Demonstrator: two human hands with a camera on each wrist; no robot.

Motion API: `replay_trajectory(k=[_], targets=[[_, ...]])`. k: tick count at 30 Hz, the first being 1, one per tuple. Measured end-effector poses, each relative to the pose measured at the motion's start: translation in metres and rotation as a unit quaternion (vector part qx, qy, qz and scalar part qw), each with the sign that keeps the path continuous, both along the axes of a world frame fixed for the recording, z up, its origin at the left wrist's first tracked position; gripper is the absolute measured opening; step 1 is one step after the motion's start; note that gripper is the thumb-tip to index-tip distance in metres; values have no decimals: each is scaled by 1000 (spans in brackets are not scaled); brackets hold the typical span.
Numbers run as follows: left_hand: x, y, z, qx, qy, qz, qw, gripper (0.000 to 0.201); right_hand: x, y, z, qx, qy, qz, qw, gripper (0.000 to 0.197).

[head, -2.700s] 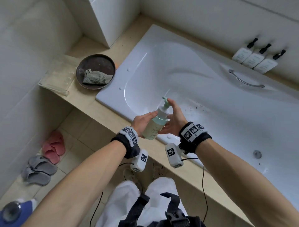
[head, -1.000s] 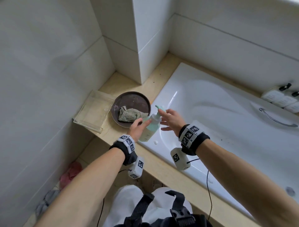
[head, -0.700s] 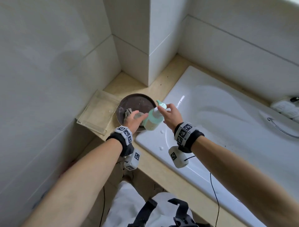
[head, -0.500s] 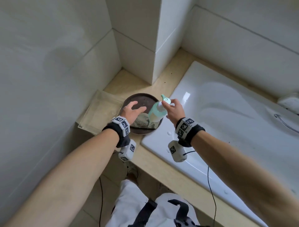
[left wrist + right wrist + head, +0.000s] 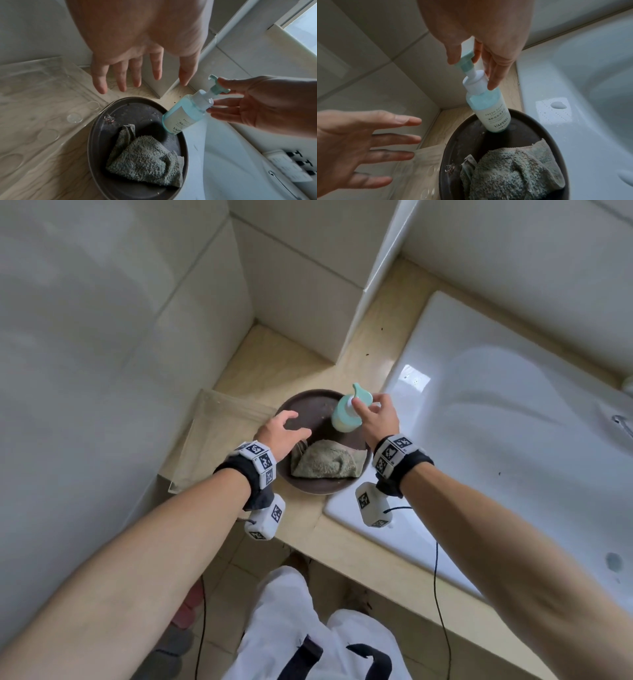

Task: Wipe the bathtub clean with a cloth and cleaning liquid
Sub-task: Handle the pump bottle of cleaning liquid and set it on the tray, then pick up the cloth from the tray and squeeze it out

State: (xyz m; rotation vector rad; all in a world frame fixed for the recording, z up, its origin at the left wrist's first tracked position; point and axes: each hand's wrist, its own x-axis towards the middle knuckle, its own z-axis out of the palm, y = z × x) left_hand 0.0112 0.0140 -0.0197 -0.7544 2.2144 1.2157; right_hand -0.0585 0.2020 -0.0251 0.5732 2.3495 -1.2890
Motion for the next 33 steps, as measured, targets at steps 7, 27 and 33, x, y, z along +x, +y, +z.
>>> replay_trajectory(k=[7,27,33], targets=[[-9,-10,-19,10,-17,-24,1000,51,-4,-11,-20,-13,-22,-16,1000,34],[8,-5,-64,34,-49,-31,998,48,49,23,-90,45,-216,-19,975,44],[17,0,-74,31,-57,-46,997,51,60,22,-122,83,-240,26,967,31]])
